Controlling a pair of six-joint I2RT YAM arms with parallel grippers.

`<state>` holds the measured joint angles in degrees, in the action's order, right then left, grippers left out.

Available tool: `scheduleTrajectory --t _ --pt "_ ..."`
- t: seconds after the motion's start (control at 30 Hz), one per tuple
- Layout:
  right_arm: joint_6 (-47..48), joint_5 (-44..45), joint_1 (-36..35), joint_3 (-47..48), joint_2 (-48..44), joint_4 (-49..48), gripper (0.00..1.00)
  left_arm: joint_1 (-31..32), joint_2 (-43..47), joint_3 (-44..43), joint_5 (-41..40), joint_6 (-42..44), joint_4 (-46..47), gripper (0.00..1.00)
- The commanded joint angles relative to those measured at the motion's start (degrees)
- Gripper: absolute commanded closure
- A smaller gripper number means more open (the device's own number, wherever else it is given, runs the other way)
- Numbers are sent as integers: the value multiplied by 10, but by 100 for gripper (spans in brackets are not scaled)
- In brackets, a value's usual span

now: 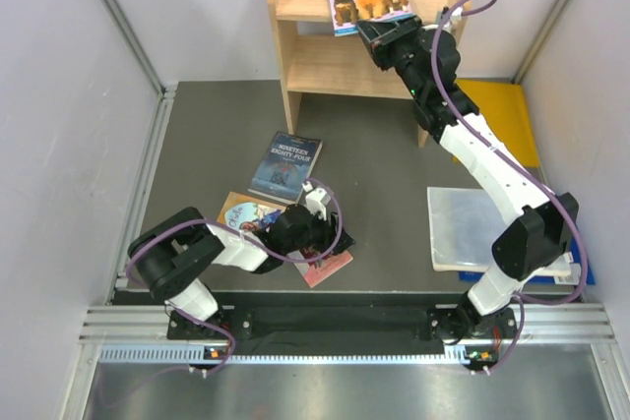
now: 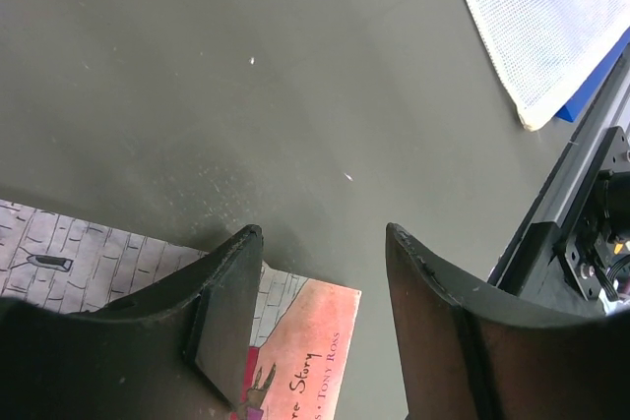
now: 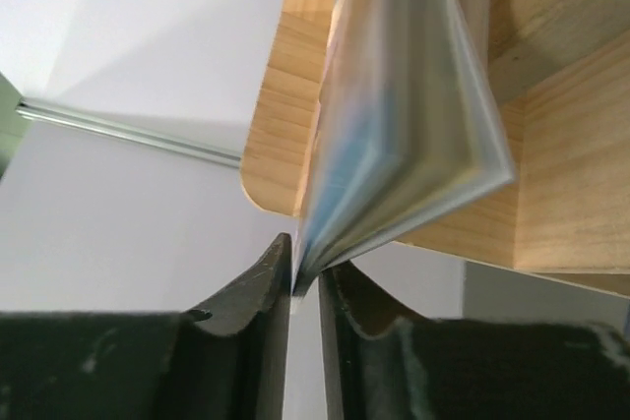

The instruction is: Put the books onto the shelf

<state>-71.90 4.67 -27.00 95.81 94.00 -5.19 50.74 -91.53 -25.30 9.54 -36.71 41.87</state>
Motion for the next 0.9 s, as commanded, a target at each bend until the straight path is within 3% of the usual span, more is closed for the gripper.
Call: scheduleTrajectory --t 0.0,0.07,0.3,0.37,0.4,0.43,0.87 --pt "-9 -8 -8 14 -9 -82 74 4 -4 -15 -3 12 13 42" --pt "-9 -1 -8 -3 -17 -109 66 4 -5 -15 -3 13 13 42" --pt "-1 -7 -9 -12 -18 -145 58 7 -15 -19 1 14 13 42" --pt "-4 -14 -9 -12 -15 -145 65 8 -16 -19 2 14 14 42" --pt "-3 -17 -9 -12 -14 -146 95 8 -16 -19 1 14 13 42" --pt "-4 -19 -9 -12 -14 -142 100 8 -17 -20 3 15 12 42" --pt "-3 46 -16 -91 -52 -180 100 9 -29 -27 11 16 11 42"
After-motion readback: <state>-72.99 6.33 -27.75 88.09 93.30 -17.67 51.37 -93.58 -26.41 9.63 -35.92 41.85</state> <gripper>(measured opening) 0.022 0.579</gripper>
